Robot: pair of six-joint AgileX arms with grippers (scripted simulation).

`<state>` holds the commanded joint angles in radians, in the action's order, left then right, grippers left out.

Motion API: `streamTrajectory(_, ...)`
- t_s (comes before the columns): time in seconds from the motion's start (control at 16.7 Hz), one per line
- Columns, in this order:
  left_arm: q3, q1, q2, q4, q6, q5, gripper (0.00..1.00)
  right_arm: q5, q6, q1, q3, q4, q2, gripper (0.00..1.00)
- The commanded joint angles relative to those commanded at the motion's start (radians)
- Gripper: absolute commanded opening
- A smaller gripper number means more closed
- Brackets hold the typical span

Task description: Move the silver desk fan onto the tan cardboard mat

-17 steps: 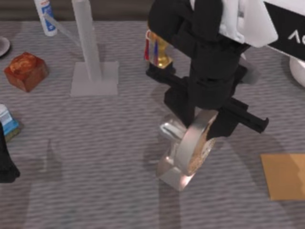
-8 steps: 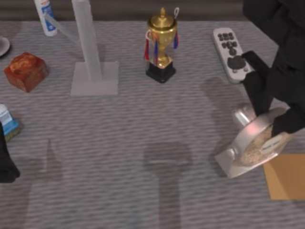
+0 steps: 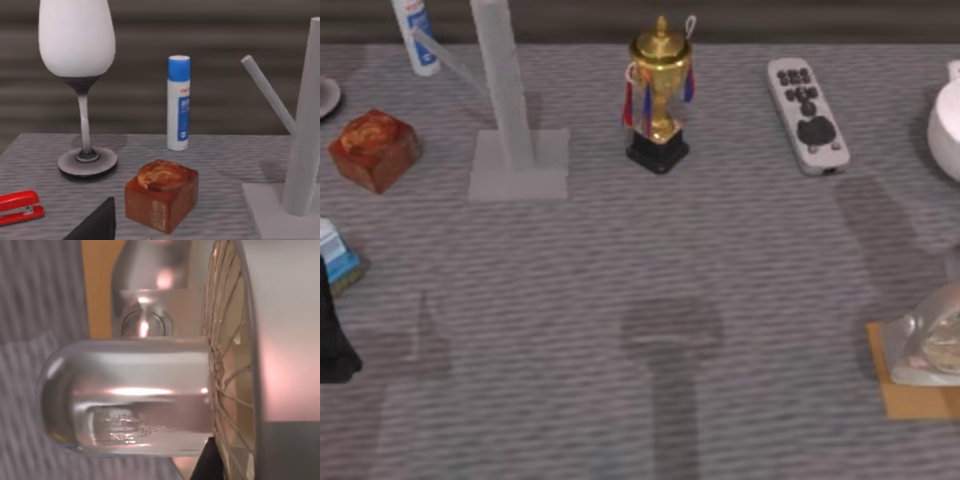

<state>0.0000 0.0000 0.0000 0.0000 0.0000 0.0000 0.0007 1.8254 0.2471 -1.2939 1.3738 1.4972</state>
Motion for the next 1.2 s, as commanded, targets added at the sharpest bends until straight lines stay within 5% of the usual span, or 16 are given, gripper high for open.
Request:
streamTrajectory(0.78, 0.000, 0.000, 0.000, 0.000, 0.000, 0.000, 1.00, 0.000, -0.003, -0.003, 0.122, -0.139, 0.017, 0.00)
streamTrajectory(1.2, 0.000, 0.000, 0.000, 0.000, 0.000, 0.000, 1.00, 0.000, -0.003, -0.003, 0.122, -0.139, 0.017, 0.53)
